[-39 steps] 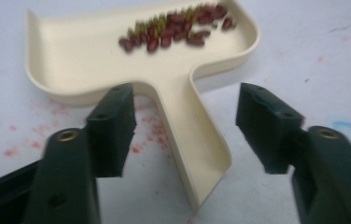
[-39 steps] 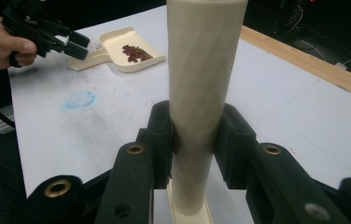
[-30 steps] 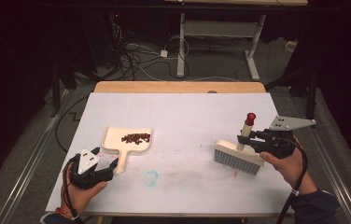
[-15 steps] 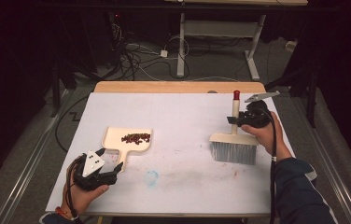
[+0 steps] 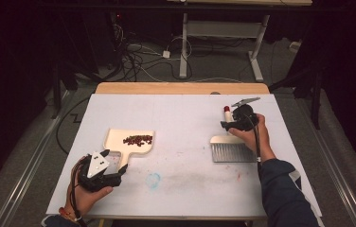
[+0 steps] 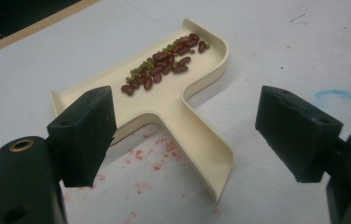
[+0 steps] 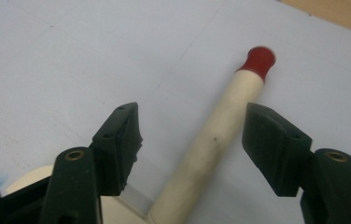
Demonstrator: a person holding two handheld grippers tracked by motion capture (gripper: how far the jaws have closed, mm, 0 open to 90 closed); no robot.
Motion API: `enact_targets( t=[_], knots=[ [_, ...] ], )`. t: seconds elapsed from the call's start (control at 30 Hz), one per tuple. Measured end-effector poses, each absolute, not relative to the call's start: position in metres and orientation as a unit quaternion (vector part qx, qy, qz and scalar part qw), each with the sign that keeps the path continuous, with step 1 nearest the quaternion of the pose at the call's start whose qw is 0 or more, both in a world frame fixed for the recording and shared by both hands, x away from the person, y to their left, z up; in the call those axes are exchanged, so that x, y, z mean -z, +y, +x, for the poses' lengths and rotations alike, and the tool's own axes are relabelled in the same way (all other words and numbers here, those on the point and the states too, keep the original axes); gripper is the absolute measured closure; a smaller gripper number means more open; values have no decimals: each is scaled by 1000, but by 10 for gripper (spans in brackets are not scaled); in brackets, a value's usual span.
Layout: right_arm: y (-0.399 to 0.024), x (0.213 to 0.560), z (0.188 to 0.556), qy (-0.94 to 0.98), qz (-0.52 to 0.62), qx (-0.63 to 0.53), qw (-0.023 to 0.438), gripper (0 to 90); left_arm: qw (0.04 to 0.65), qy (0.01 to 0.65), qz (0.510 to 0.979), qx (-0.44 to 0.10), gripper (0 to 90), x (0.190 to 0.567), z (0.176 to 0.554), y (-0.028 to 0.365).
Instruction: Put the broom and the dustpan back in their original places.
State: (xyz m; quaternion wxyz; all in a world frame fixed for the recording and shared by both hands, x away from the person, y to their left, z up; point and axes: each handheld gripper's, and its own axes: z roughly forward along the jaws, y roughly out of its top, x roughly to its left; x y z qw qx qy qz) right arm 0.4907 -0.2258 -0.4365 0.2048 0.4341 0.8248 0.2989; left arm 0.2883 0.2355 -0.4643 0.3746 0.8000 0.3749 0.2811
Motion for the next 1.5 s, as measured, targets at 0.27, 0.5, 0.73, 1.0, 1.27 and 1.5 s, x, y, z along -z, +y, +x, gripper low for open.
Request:
enact_targets(
  t=[0.27,0.5,0.73,1.0,1.27,1.5],
  knots=[
    [-227,437,478,800,438,-346,221,384,375,370,802,-281,198,464,286,234],
    [-227,434,466,781,442,-370,242,360,366,372,806,-279,198,468,283,230],
    [-227,430,458,759,445,-393,268,277,359,369,811,-278,198,468,280,228],
    [-232,419,448,733,454,-424,277,213,350,362,818,-278,198,471,280,224],
    [-232,412,442,721,450,-438,292,159,341,356,825,-276,198,473,280,222],
    [-228,405,433,727,433,-441,300,158,343,355,825,-276,198,473,279,222]
  ],
)
